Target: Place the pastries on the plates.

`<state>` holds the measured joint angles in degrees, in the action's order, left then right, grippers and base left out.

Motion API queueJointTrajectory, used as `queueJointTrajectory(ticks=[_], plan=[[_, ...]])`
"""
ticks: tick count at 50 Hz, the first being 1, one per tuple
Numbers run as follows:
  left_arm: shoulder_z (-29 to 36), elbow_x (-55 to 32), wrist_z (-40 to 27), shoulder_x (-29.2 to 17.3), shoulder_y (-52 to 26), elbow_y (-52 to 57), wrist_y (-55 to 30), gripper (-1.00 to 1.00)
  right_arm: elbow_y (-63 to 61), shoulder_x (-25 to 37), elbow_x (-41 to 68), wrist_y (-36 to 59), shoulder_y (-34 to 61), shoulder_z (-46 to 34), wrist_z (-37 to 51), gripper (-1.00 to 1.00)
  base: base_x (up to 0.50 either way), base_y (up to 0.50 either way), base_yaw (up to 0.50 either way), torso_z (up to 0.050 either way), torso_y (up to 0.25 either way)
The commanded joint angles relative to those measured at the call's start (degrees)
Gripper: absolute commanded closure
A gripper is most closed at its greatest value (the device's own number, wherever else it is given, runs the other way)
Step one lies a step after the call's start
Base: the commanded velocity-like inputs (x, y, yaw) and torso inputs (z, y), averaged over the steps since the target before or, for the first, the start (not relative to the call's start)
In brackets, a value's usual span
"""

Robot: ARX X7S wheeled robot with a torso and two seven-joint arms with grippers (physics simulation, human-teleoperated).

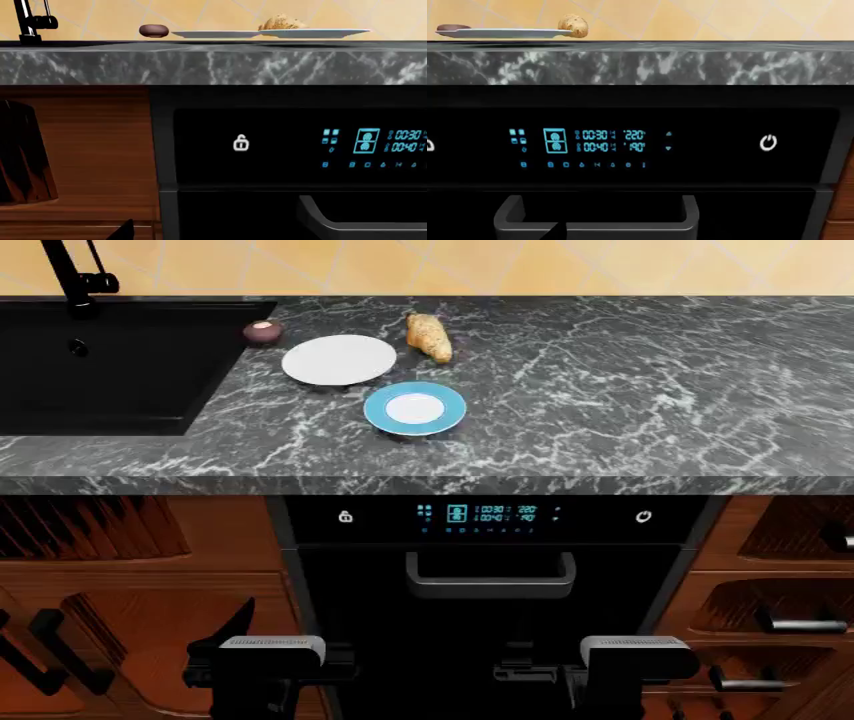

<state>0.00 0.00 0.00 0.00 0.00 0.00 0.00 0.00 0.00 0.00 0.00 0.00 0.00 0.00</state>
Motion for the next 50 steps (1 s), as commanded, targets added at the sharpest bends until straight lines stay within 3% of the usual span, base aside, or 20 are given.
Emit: queueJointTrajectory(ticks=[1,16,33,44,50], plan=[[0.71,-2.55,-0.46,-0.73,-0.33,-0.23,-0.82,-1.00,-0.27,0.92,-0.08,-0.05,-0.20,-1.40,1.63,-1.00,0.00,0.00,0.00,0.000,0.000],[3.94,-4.03,-3.98,-3.04,-0.54,0.15,-0.55,-1.00,-0.82,3.29,-0.34,-1.16,-0.31,-4.21,6.24,-1.00,0.00,0.00,0.00,0.000,0.000],[5.77,-5.53,-5.20,-4.47,-0.60,0.07,-0.58,-1.00,0.42,4.55,1.02,0.29,0.45,-5.59,7.92,-1.00,0.05,0.36,0.00,0.000,0.000],[6.22,-6.71,-5.64,-5.14,-0.21,0.29,1.30,-1.00,0.68,5.26,1.05,1.05,0.72,-6.59,9.13,-1.00,0.12,0.06,0.00,0.000,0.000],[6.86,-6.86,-6.02,-5.55,-0.18,0.50,1.92,-1.00,0.71,5.65,1.15,1.33,0.83,-7.16,9.70,-1.00,0.06,0.00,0.00,0.043,0.000]])
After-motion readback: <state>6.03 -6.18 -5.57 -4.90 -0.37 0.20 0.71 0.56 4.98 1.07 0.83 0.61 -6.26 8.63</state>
